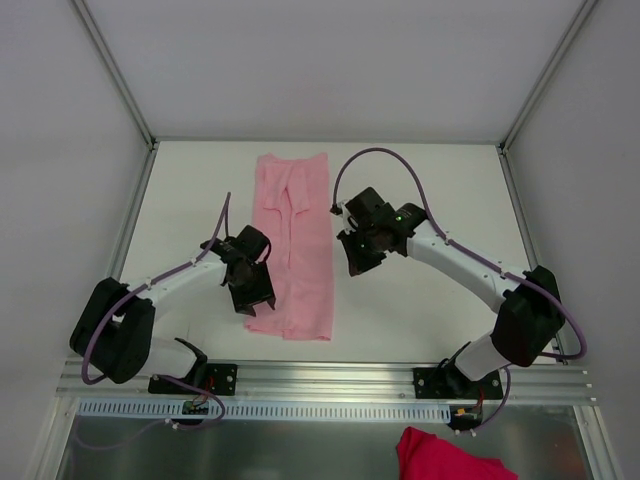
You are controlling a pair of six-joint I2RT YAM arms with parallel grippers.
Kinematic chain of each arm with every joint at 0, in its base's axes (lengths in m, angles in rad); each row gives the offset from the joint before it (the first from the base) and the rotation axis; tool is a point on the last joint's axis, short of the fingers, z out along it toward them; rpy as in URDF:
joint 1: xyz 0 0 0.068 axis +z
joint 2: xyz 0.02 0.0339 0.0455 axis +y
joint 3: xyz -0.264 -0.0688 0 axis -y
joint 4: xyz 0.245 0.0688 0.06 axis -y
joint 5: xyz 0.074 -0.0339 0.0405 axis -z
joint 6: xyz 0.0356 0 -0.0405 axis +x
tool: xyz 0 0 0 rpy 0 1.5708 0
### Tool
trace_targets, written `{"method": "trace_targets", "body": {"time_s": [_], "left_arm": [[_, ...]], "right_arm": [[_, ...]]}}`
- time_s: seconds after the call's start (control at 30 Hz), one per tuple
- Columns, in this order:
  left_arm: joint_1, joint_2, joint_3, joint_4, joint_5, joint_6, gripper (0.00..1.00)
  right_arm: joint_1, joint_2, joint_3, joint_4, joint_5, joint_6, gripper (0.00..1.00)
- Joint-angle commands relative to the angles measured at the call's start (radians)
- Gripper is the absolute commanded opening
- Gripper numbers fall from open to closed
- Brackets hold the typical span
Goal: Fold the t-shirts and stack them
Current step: Rotate the tshirt 90 degrees
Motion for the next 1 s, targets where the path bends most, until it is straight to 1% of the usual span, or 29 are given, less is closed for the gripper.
{"method": "trace_targets", "body": {"time_s": [0.0,0.03,0.07,0.17,0.23,0.3,0.5,0.73,0.87,0.9,0.97], "left_arm": [[-0.027,0.015,0.019,-0.021,-0.045,-0.012,0.49],[-0.031,0.012,0.022,-0.027,-0.05,-0.017,0.46],[-0.034,0.005,0.025,-0.031,-0.053,-0.018,0.46],[-0.039,0.021,0.039,-0.055,-0.06,-0.018,0.36],[-0.042,0.046,0.048,-0.076,-0.057,-0.017,0.27],[-0.044,0.066,0.056,-0.09,-0.054,-0.014,0.23],[-0.054,0.127,0.087,-0.204,-0.083,-0.005,0.2],[-0.077,0.187,0.062,-0.248,-0.08,-0.003,0.16],[-0.088,0.187,0.053,-0.259,-0.071,-0.008,0.15],[-0.09,0.189,0.053,-0.267,-0.074,-0.006,0.15],[-0.094,0.193,0.048,-0.282,-0.076,-0.006,0.13]], "right_arm": [[0.007,-0.025,0.004,-0.039,0.026,-0.032,0.01],[0.007,-0.028,-0.002,-0.038,0.029,-0.033,0.01],[0.007,-0.035,-0.008,-0.035,0.032,-0.035,0.01],[0.007,-0.044,-0.024,-0.033,0.043,-0.033,0.01],[0.005,-0.05,-0.022,-0.03,0.051,-0.033,0.01],[0.007,-0.053,-0.015,-0.038,0.069,-0.041,0.01],[0.005,-0.059,0.059,-0.081,0.123,-0.084,0.01],[0.004,-0.068,0.154,-0.108,0.128,-0.101,0.01],[0.002,-0.078,0.166,-0.11,0.129,-0.107,0.01],[-0.001,-0.078,0.166,-0.112,0.161,-0.108,0.01],[0.001,-0.076,0.166,-0.112,0.161,-0.111,0.01]]}}
